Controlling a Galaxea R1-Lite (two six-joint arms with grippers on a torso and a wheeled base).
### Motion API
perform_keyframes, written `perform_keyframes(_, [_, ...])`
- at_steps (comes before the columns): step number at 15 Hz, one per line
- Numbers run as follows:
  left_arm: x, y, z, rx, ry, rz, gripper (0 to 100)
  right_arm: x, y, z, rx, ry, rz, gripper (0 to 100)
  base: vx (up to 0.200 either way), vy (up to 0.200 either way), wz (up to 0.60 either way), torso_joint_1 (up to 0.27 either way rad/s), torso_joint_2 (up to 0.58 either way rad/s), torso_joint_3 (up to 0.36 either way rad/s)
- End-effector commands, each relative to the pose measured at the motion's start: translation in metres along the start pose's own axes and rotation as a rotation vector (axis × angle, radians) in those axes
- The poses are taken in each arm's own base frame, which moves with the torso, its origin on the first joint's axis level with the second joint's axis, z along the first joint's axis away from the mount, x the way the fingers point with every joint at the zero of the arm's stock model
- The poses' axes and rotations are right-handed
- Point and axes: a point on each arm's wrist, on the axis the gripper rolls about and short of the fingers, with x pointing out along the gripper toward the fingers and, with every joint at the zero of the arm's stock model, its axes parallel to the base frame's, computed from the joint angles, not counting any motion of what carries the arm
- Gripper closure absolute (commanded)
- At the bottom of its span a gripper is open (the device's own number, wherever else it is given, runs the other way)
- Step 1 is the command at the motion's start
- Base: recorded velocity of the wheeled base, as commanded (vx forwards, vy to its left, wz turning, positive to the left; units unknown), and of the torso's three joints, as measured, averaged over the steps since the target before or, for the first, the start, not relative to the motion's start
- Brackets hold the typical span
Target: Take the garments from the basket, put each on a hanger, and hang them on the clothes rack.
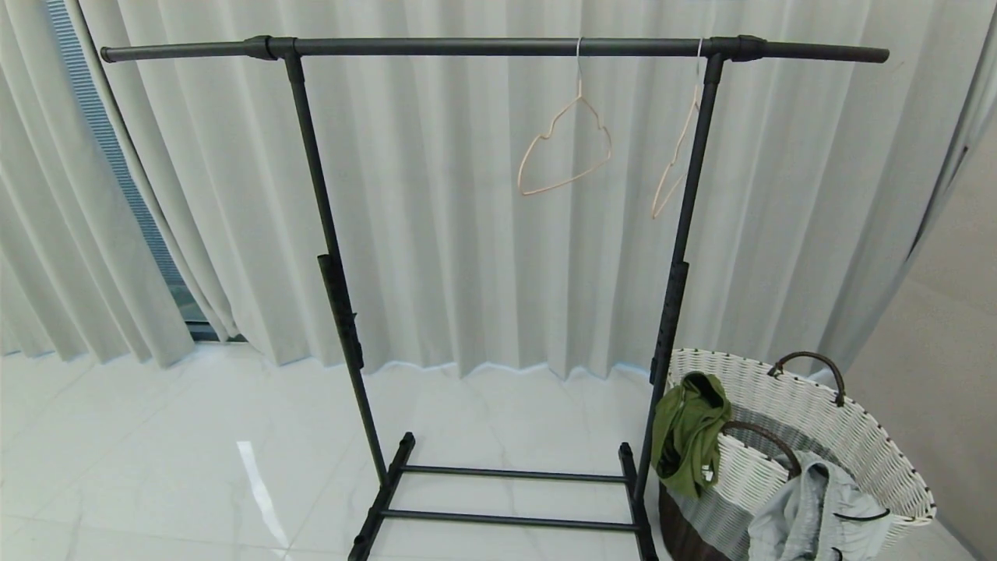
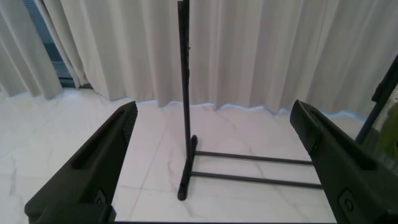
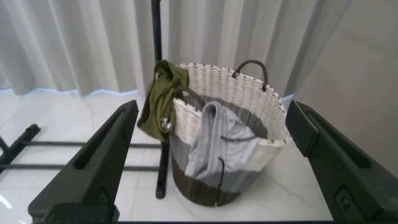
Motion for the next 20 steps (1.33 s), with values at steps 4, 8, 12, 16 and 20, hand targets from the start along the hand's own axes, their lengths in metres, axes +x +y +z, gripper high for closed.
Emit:
perform_keyframes(4, [0.0, 0.0, 0.0, 0.001, 0.0, 0.0, 0, 0.0, 0.0, 0.0, -0.007, 0.0, 0.001, 0, 0.2, 0.0, 0.0, 0.004, 0.0, 0.0])
perform_keyframes(8, [0.0, 0.0, 0.0, 0.003, 0.0, 0.0, 0, 0.001, 0.0, 0.0, 0.001, 0.01, 0.009, 0, 0.05, 0.0, 0.0, -0.001, 0.0, 0.003])
perform_keyframes(12, [0.0, 0.0, 0.0, 0.003, 0.0, 0.0, 0, -0.001, 0.0, 0.004, -0.038, -0.019, 0.014, 0, 0.0, 0.0, 0.0, 0.0, 0.0, 0.0])
perform_keyframes(16, [0.0, 0.0, 0.0, 0.011, 0.0, 0.0, 0, 0.047, 0.001, 0.086, -0.026, 0.23, 0.09, 0, 0.0, 0.0, 0.0, 0.0, 0.0, 0.0])
perform_keyframes(20, [0.0, 0.0, 0.0, 0.006, 0.0, 0.0, 0, 0.145, -0.007, 0.071, -0.318, 0.569, -0.003, 0, 0.0, 0.0, 0.0, 0.0, 0.0, 0.0])
